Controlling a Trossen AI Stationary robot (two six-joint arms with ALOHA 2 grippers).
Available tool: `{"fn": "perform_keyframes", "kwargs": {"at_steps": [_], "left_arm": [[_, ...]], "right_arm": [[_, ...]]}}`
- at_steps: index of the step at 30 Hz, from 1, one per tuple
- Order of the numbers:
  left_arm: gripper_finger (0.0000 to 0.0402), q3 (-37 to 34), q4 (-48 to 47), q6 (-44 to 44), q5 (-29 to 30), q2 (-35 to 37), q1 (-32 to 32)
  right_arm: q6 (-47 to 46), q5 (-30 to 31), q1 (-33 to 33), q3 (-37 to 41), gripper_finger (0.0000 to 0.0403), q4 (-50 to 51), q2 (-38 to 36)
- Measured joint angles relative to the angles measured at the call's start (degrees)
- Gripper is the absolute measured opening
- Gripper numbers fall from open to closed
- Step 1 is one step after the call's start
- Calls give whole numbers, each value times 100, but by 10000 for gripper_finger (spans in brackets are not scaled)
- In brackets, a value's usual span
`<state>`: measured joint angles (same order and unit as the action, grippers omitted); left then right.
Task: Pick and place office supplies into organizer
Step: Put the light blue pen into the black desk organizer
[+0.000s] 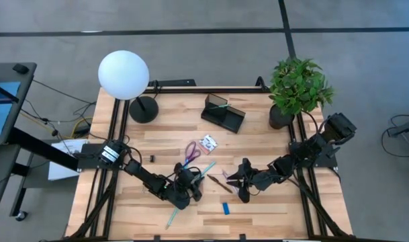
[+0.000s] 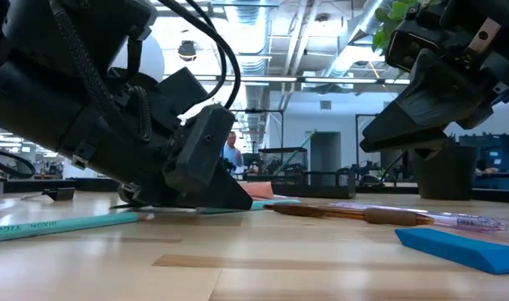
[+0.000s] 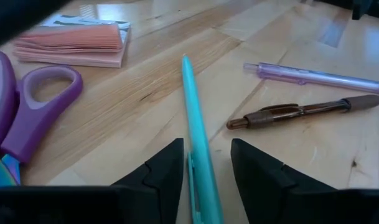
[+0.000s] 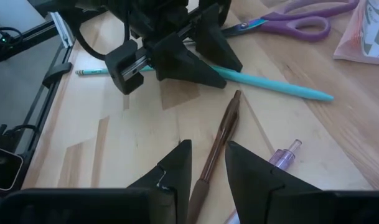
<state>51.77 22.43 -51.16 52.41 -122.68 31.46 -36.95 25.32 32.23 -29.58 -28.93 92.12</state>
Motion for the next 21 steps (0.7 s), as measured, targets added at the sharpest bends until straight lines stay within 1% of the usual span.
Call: {"fn": "perform_keyframes", "kwargs": {"at_steps": [2, 5, 7, 8, 10, 12, 15, 17, 19, 21], "left_arm": [[130, 5, 103, -32, 114, -152, 9], [129, 81, 404, 184, 548, -464, 35], [129, 205, 378, 263, 768, -544, 65], [129, 280, 366, 366, 778, -553, 83], [129, 387, 336, 686, 641, -501, 79], [129, 484, 24, 726, 566, -432, 46], [129, 569, -616, 179, 309, -398, -35], [129, 572, -872, -190, 181, -367, -83], [129, 573, -941, -311, 163, -358, -88], [129, 573, -883, -241, 197, -360, -56]], "right_arm": [[0, 2, 0, 0, 93, 0, 0], [0, 1, 0, 0, 93, 1, 0], [-1, 0, 0, 0, 93, 2, 0], [-2, 1, 0, 0, 93, 3, 0], [0, 0, 0, 0, 93, 2, 0], [0, 2, 0, 0, 93, 0, 0], [-2, 2, 0, 0, 93, -17, 0], [-2, 2, 0, 0, 93, -20, 0], [-2, 2, 0, 0, 93, -22, 2], [-4, 2, 2, 0, 93, -22, 2]]}}
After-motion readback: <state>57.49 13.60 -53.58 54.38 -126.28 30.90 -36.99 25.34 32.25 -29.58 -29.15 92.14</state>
